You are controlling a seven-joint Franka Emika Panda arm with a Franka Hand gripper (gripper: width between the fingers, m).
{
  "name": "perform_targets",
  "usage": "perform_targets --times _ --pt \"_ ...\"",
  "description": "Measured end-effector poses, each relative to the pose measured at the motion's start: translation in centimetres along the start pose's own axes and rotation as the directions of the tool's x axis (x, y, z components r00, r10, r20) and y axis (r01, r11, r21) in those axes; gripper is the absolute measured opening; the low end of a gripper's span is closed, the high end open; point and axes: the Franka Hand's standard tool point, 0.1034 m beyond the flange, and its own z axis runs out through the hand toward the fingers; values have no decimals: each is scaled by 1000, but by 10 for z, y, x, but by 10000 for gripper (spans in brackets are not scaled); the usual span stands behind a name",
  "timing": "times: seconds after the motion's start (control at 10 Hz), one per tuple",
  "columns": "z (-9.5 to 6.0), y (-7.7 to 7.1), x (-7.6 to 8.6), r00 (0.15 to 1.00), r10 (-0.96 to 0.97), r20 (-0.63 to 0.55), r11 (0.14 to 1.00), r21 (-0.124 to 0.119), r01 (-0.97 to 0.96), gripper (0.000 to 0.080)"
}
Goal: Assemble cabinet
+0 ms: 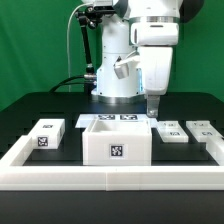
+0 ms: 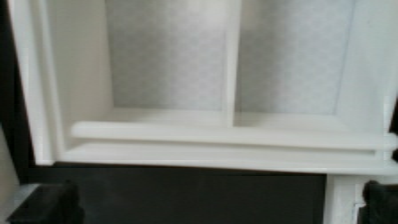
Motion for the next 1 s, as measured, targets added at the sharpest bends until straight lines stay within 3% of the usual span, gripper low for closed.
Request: perform_targets --times 0.5,0.6,0.8,1.0 --pt "2 -1 0 1000 7 0 1000 4 -7 797" --pt "4 -9 -4 1000 8 0 1000 9 -8 797" --pt "12 -42 -15 1000 22 6 999 49 -22 797" --pt "18 -55 -18 1000 28 3 998 55 -28 797"
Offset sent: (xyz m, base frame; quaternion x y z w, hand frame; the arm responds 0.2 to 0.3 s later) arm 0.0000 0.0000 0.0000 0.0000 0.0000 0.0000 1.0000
